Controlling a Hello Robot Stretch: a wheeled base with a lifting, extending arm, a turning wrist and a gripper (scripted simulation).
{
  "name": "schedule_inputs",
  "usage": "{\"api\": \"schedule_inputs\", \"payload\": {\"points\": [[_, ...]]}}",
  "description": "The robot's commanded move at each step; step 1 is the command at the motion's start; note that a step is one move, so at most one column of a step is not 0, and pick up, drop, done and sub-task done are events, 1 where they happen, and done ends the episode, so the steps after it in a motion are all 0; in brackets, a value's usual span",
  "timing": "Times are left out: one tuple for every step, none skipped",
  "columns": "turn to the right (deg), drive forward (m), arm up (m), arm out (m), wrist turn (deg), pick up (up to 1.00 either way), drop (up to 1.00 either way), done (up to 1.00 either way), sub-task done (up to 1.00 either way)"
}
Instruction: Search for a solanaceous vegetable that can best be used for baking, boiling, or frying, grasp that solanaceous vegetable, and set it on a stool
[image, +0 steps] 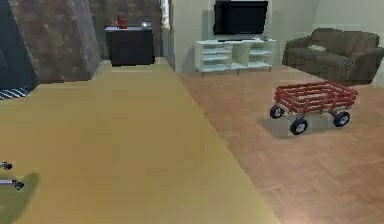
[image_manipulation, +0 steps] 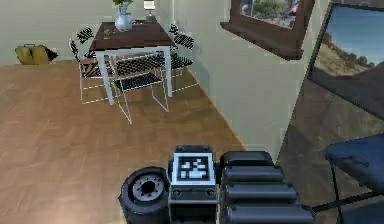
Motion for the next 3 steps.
{"api": "schedule_inputs", "payload": {"points": [[-27.0,0.00,0.00,0.00,0.0,0.00,0.00,0.00,0.00],[45.0,0.00,0.00,0.00,0.0,0.00,0.00,0.00,0.00],[45.0,0.00,0.00,0.00,0.0,0.00,0.00,0.00,0.00]]}}
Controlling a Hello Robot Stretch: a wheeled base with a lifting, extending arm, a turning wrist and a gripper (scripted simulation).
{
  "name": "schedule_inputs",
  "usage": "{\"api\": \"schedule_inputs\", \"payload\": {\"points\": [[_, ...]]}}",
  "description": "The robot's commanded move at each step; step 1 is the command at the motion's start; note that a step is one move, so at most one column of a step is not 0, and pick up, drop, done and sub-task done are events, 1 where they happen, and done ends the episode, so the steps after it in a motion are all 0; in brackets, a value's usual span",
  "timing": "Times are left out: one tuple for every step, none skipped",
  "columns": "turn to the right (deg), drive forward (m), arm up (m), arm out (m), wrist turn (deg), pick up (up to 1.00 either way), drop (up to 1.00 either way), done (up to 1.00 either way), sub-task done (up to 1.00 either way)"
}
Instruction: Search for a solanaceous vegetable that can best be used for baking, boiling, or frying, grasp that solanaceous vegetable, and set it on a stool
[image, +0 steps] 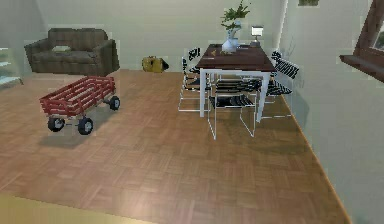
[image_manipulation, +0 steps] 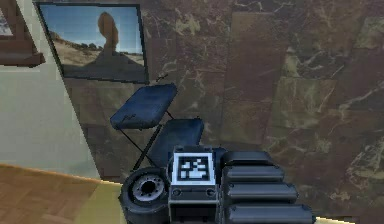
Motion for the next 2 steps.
{"api": "schedule_inputs", "payload": {"points": [[12.0,0.00,0.00,0.00,0.0,0.00,0.00,0.00,0.00],[3.0,0.00,0.00,0.00,0.0,0.00,0.00,0.00,0.00]]}}
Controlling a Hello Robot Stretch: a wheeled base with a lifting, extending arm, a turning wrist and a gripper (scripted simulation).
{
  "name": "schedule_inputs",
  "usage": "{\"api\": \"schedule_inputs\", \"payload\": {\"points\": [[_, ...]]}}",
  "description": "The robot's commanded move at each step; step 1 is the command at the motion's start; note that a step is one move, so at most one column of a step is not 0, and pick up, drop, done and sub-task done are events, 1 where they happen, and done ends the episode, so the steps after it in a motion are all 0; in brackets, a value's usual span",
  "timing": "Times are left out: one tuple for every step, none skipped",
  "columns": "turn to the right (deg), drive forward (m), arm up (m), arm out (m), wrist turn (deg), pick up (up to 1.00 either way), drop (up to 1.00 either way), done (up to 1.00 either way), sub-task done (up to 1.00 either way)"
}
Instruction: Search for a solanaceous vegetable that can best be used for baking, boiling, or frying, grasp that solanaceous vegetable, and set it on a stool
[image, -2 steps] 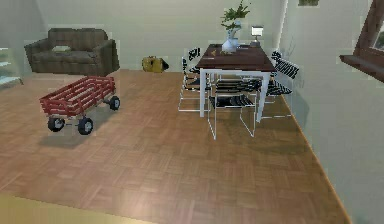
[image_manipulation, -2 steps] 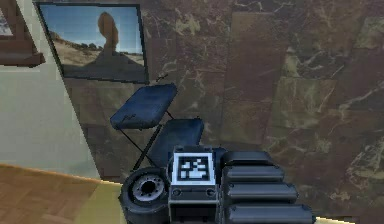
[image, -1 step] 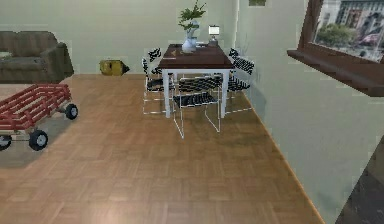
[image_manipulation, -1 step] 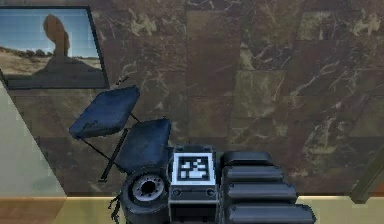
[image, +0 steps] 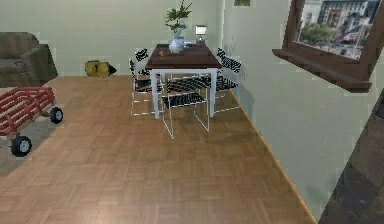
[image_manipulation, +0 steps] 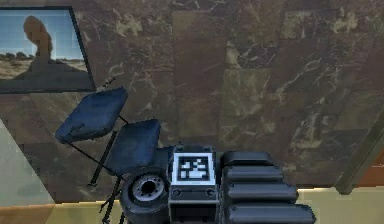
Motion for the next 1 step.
{"api": "schedule_inputs", "payload": {"points": [[0.0,0.00,0.00,0.44,0.0,0.00,0.00,0.00,0.00]]}}
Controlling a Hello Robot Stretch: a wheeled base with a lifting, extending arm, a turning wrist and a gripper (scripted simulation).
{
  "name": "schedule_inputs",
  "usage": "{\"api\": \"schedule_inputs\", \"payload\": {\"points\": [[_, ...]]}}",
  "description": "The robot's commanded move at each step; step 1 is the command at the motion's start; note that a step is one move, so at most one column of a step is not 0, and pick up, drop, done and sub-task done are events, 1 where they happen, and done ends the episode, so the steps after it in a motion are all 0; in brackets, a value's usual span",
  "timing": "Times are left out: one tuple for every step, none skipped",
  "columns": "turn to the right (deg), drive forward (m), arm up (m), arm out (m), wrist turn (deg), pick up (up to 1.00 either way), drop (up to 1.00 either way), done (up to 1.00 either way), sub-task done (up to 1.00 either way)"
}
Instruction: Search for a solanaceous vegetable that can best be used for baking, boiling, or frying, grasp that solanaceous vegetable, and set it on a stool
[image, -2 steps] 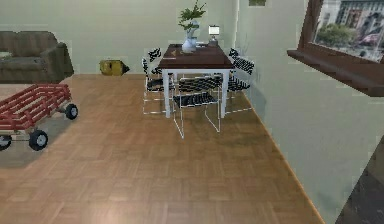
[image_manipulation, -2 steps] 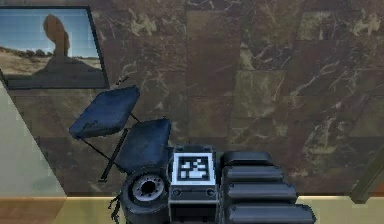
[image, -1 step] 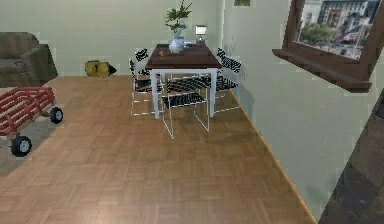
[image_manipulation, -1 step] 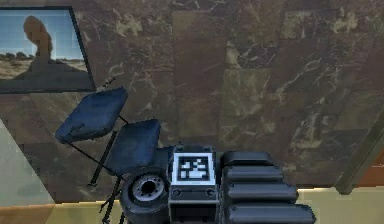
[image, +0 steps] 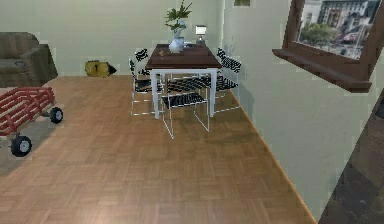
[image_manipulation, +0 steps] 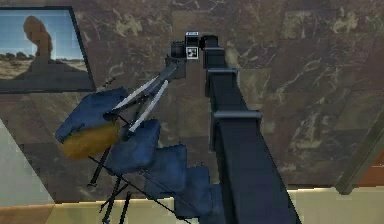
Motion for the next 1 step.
{"api": "schedule_inputs", "payload": {"points": [[0.0,0.00,0.00,0.00,45.0,0.00,0.00,0.00,0.00]]}}
